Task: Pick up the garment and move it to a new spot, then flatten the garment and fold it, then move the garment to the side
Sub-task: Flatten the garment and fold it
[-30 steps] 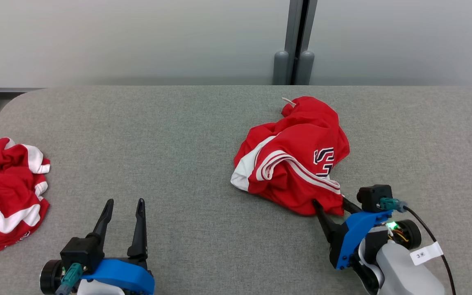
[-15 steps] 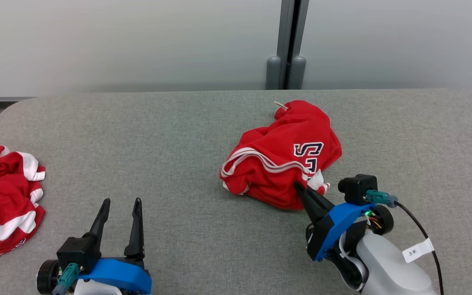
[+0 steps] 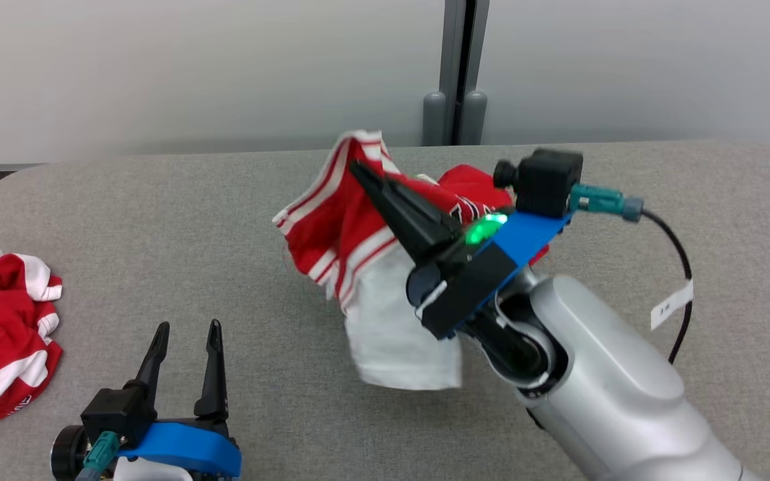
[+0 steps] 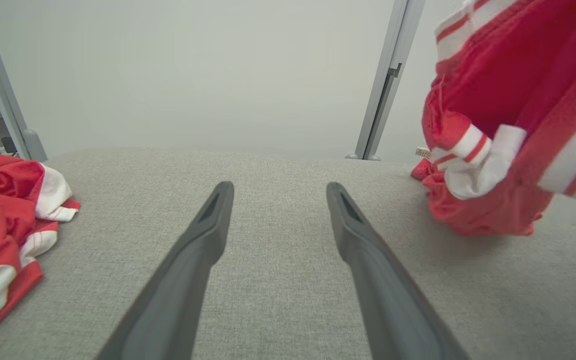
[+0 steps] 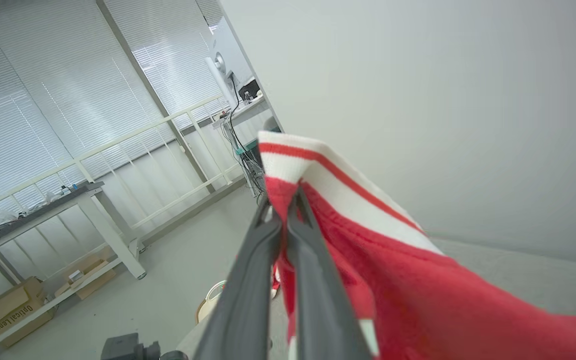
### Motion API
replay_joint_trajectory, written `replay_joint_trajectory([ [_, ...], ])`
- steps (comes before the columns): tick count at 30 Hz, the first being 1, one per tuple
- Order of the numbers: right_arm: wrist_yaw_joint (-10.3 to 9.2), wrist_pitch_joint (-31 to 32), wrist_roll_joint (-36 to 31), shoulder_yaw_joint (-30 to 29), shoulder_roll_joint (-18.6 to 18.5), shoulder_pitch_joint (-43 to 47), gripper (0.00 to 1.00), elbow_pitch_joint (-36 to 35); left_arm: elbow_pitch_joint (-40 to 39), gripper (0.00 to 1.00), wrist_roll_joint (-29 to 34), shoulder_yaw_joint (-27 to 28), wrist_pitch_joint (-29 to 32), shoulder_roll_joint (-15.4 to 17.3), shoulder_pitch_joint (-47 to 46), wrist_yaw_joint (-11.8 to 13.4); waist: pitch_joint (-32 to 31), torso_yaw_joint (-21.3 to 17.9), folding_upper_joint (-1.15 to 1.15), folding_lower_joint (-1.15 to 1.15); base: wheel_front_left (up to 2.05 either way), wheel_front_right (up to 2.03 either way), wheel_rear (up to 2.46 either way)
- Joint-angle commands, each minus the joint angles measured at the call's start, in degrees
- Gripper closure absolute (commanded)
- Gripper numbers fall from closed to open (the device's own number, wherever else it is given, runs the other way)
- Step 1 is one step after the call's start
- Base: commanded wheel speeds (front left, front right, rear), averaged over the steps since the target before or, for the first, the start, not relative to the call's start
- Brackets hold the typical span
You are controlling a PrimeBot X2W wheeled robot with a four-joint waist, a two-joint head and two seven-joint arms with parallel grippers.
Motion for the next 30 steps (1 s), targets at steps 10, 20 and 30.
replay_joint_trajectory([
  [10, 0.03, -11.0, 15.58, 3.6, 1.11, -20.35, 1.0, 1.82, -0.17, 0.0, 0.83, -1.5, -0.16, -1.02, -1.22, -0.36, 1.0, 2.11, 0.0, -0.01, 0.0, 0.0, 0.0],
  [20, 0.03, -15.09, 18.65, -1.63, 1.07, -22.96, 1.0, 14.2, -0.92, 0.0, 1.1, -0.56, -0.16, -1.3, -1.26, -0.39, 1.91, 1.12, 0.0, -0.01, 0.0, 0.0, 0.0],
  [30, 0.03, -15.12, 6.06, -13.01, 0.15, -5.62, 1.0, 23.36, -1.09, 0.0, 1.33, 0.61, -0.16, -1.32, -0.14, -0.53, 1.63, -2.38, 0.0, -0.01, 0.0, 0.0, 0.0],
])
